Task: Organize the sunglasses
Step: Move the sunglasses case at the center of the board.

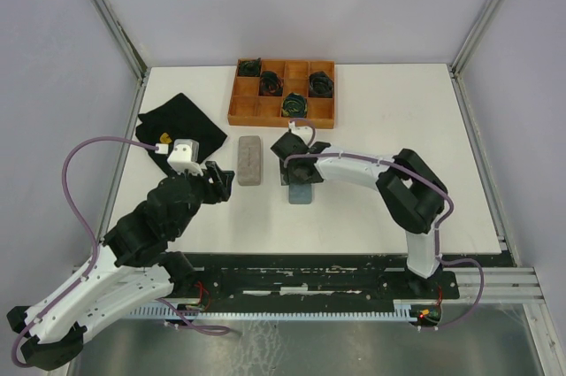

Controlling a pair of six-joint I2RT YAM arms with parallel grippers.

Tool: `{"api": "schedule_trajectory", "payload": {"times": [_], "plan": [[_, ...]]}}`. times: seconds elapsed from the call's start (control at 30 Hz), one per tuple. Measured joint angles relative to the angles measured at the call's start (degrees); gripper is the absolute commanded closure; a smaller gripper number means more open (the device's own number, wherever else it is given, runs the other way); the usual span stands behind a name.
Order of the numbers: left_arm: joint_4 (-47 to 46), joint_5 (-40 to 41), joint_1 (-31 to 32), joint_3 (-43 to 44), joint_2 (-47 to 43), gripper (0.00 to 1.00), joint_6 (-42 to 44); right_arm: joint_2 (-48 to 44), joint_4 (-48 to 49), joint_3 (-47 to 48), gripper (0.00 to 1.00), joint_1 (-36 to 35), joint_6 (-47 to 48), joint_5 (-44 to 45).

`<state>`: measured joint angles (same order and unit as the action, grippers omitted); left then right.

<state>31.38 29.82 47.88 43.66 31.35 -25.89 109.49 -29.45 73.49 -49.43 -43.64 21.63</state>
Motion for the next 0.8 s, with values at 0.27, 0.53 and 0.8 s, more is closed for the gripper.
{"api": "schedule_trajectory", "payload": {"times": [0.27,0.53,0.8], "plan": [[0.11,-0.39,0.0,0.0,0.0,0.34,-0.02,8.52,0.28,11.96,0.36,1.27,1.75,-1.46],[0.37,-1.6,0.0,0.0,0.02,0.34,-0.15,11.76,1.44,16.72,0.12,4.46,3.76,-4.72],[0.37,-4.15,0.0,0.0,1.73,0.27,-0.5,11.45,3.3,16.26,0.06,5.64,6.6,-7.87]]}}
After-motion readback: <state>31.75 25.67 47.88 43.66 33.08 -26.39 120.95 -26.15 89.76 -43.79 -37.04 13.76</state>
